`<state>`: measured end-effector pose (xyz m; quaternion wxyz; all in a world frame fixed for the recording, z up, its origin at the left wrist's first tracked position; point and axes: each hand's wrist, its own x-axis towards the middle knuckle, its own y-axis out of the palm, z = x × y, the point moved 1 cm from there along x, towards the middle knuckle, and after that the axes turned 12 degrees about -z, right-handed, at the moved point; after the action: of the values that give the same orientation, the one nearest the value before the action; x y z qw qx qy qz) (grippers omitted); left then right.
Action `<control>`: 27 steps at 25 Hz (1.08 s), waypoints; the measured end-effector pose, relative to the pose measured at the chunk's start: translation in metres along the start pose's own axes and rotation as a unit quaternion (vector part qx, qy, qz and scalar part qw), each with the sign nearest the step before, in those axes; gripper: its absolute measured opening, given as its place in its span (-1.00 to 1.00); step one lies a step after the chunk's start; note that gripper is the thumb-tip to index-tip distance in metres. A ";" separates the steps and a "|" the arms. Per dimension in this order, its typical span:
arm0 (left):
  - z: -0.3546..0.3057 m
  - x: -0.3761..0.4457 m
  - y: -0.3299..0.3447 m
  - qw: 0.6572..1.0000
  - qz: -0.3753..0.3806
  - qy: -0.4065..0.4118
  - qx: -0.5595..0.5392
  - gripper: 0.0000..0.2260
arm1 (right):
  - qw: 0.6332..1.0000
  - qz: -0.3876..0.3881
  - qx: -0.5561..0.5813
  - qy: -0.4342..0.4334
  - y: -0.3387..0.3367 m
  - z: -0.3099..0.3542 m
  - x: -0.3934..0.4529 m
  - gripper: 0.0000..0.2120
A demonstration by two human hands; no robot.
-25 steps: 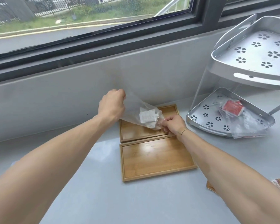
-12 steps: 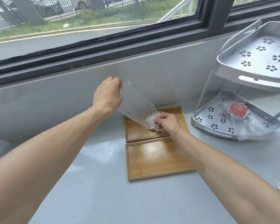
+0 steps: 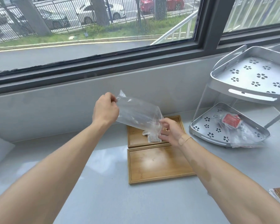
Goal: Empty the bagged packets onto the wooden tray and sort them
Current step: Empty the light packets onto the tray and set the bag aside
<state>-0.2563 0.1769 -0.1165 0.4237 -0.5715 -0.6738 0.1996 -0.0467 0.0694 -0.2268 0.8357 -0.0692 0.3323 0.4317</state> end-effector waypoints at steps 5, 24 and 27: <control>-0.002 -0.042 -0.014 0.984 -0.005 -0.123 -0.130 -0.85 | 0.997 0.043 0.032 -0.047 -0.028 0.022 -0.045 -0.88; -0.156 -0.261 0.077 0.924 0.189 -0.115 -0.312 -0.94 | 0.977 -0.175 -0.037 -0.114 -0.333 -0.011 -0.182 -0.94; -0.208 -0.300 0.109 0.909 0.257 -0.099 -0.311 -0.90 | 0.970 -0.215 -0.015 -0.110 -0.405 -0.021 -0.205 -0.96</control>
<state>-0.0281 -0.1205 -0.1841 0.0894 -0.8054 -0.5697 0.1372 0.1703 -0.3282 -0.1861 0.9391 -0.1039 0.2091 0.2521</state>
